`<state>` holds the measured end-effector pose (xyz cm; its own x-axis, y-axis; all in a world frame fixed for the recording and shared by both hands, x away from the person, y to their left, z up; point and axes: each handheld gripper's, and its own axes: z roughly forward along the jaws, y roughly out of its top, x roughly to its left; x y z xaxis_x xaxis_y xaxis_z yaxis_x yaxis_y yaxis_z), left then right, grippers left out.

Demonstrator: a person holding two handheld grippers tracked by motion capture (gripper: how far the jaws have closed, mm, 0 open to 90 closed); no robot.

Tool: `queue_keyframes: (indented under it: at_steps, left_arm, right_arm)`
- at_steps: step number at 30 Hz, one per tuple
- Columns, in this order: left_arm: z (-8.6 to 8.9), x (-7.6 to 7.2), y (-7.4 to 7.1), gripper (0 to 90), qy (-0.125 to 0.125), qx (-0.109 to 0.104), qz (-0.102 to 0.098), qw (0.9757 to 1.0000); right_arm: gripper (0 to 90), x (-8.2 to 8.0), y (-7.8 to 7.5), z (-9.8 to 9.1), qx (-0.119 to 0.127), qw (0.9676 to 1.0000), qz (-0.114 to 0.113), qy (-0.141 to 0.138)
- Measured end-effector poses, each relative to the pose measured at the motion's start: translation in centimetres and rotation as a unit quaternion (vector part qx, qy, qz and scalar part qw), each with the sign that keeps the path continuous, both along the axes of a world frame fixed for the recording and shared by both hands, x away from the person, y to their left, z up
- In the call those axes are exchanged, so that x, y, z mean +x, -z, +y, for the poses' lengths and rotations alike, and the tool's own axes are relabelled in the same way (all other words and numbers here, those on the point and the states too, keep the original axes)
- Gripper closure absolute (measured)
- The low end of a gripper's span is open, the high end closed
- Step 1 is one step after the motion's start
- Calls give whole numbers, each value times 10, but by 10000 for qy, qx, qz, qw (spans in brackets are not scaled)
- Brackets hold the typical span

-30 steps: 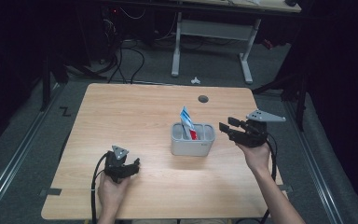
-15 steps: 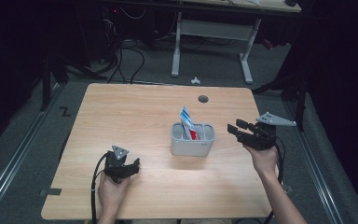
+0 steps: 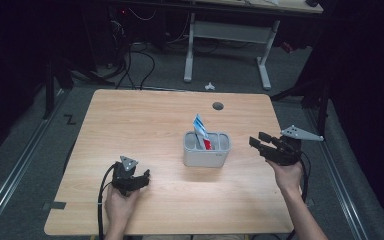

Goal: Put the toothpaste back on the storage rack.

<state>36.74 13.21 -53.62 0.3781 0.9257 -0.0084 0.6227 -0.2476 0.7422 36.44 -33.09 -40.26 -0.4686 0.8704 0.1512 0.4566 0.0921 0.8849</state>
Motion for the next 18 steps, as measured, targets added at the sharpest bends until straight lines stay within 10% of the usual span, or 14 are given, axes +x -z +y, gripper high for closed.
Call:
queue_keyframes:
  at_steps: [18]
  left_arm:
    - [0, 0, 0, 279, -1, -1, 0, 10000]
  right_arm:
    - [504, -13, 17, -19, 177, 9997, 63, 181]
